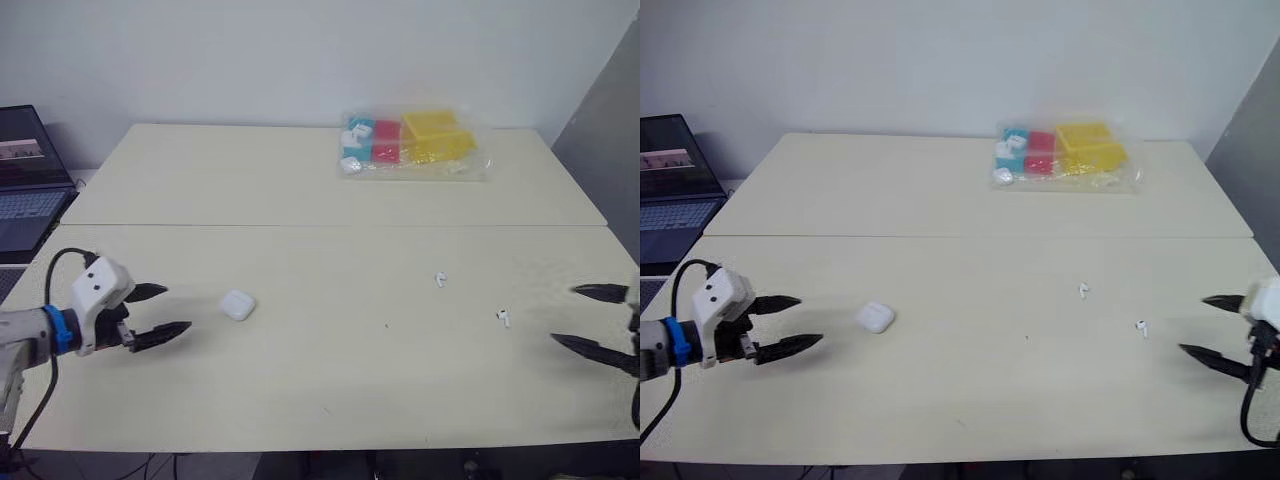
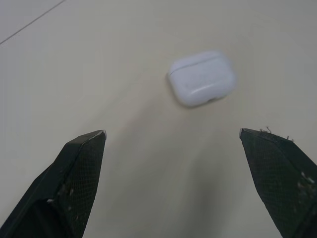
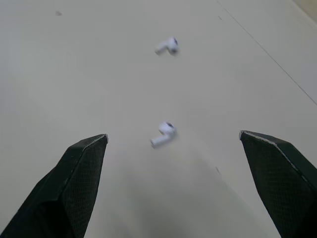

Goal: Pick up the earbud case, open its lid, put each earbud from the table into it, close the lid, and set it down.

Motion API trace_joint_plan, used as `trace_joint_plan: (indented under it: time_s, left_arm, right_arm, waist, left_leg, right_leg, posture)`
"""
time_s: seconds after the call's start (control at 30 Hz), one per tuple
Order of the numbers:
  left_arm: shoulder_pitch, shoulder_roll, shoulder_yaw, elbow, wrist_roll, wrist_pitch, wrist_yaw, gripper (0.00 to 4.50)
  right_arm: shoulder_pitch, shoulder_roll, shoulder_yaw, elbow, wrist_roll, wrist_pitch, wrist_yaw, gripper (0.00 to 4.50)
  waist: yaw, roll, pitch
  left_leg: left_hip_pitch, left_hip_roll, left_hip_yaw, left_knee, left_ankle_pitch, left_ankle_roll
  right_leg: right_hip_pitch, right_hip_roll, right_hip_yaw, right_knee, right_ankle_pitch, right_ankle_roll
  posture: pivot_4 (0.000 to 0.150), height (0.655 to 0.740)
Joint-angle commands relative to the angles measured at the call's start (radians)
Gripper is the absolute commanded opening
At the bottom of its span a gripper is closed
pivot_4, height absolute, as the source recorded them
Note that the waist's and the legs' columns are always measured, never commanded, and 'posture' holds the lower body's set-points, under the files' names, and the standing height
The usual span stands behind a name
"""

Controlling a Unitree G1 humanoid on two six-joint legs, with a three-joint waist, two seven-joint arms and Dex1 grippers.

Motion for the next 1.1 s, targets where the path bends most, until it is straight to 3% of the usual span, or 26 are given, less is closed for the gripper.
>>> trace_joint_plan:
  time_s: [0.03,0.23,0.53,1.1]
  left_arm:
    - [0.006,-0.024,-0.011,-0.085,-0.017,0.045,0.058,4.50]
    - [-0.001,-0.132,-0.087,-0.221,-0.044,0.188,0.205,4.50]
    - [-0.023,-0.212,-0.181,-0.231,0.023,0.220,0.361,4.50]
    - [-0.181,-0.237,-0.316,-0.045,0.082,0.196,0.355,4.50]
  right_arm:
    - [-0.026,-0.014,0.000,-0.108,0.076,0.084,-0.007,4.46]
    - [-0.181,-0.039,0.079,-0.261,0.260,0.262,-0.060,4.46]
    - [-0.302,-0.033,0.177,-0.280,0.282,0.294,-0.099,4.46]
    - [-0.385,-0.029,0.263,-0.309,0.313,0.319,-0.114,4.46]
  waist:
    - [0.000,0.000,0.000]
    - [0.000,0.000,0.000]
    - [0.002,-0.001,0.000]
    - [0.002,-0.001,0.000]
  left_leg:
    - [0.000,0.000,0.000,0.000,0.000,0.000]
    - [0.000,0.000,0.000,0.001,0.000,0.000]
    - [-0.001,-0.002,-0.001,0.001,0.000,0.000]
    - [-0.001,-0.003,-0.001,0.001,0.000,0.000]
  right_leg:
    - [0.000,0.000,0.000,0.000,0.000,0.000]
    - [0.000,0.000,0.001,0.000,0.000,0.001]
    - [0.000,0.000,0.001,0.000,0.001,0.001]
    - [0.000,0.001,0.000,0.000,0.001,0.001]
  posture:
    - [0.150,0.7400]
    - [0.150,0.7400]
    - [0.150,0.7400]
    - [0.150,0.7400]
